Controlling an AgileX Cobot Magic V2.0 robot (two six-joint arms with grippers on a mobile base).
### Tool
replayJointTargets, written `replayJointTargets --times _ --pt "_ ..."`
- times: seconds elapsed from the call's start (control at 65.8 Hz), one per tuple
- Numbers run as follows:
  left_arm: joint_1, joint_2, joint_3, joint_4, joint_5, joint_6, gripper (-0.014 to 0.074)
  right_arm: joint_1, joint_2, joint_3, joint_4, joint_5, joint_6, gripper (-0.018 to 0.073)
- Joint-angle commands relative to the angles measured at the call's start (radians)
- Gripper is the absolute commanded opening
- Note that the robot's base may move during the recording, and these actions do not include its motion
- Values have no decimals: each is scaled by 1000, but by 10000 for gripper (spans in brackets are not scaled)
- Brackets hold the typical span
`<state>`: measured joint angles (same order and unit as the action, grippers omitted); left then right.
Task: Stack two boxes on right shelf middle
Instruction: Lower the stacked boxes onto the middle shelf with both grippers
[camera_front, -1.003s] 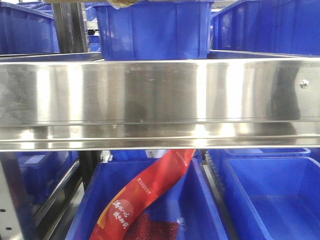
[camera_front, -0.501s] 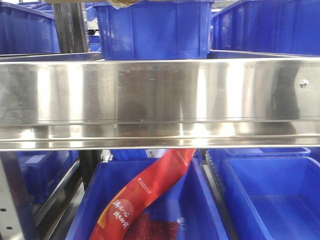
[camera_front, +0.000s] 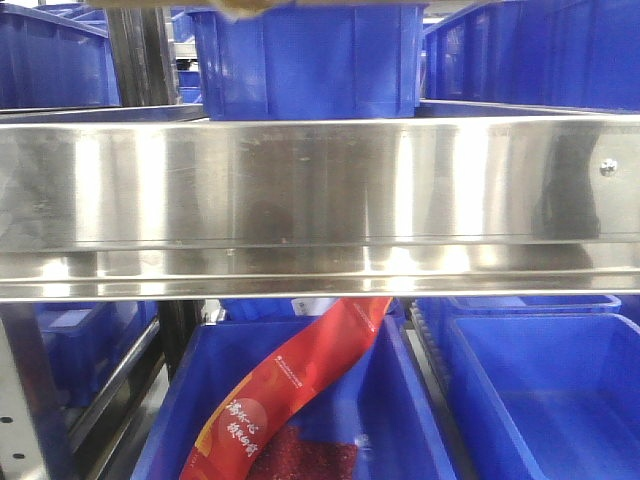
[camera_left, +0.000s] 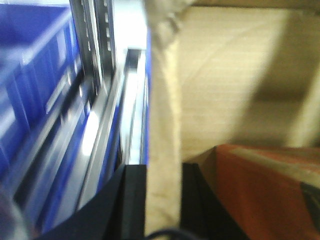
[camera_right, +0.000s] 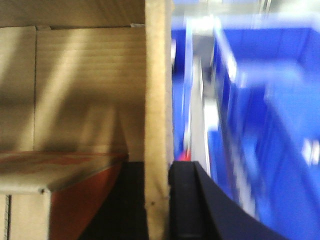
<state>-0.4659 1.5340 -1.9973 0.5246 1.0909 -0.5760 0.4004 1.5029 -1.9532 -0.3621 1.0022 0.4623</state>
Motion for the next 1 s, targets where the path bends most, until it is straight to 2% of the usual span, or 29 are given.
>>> replayJointTargets --times 0.0,0.198,0.258,0.38,0.608,0.714,0.866,0.927,0.988 --pt "4 -10 -8 -28 33 -1 -111 -4 -8 -12 14 42 0 -153" --pt "4 -10 41 -51 122 -1 -111 -4 42 -12 36 219 8 -153" --pt "4 -10 65 -66 124 9 -111 -4 62 -12 45 219 8 -153" --pt "4 11 82 -112 121 81 -111 -4 90 -10 71 219 8 -153" --pt "4 65 82 -120 124 83 -106 -4 129 -10 79 219 8 -141" --pt "4 79 82 -120 130 83 -14 -4 149 -10 83 219 8 4" --pt "4 88 82 -115 104 83 264 -4 157 -10 88 219 8 349" --pt "4 88 82 -112 96 83 344 -4 157 -10 88 219 8 432" --pt "4 88 82 -107 85 83 399 -4 157 -10 81 219 8 460"
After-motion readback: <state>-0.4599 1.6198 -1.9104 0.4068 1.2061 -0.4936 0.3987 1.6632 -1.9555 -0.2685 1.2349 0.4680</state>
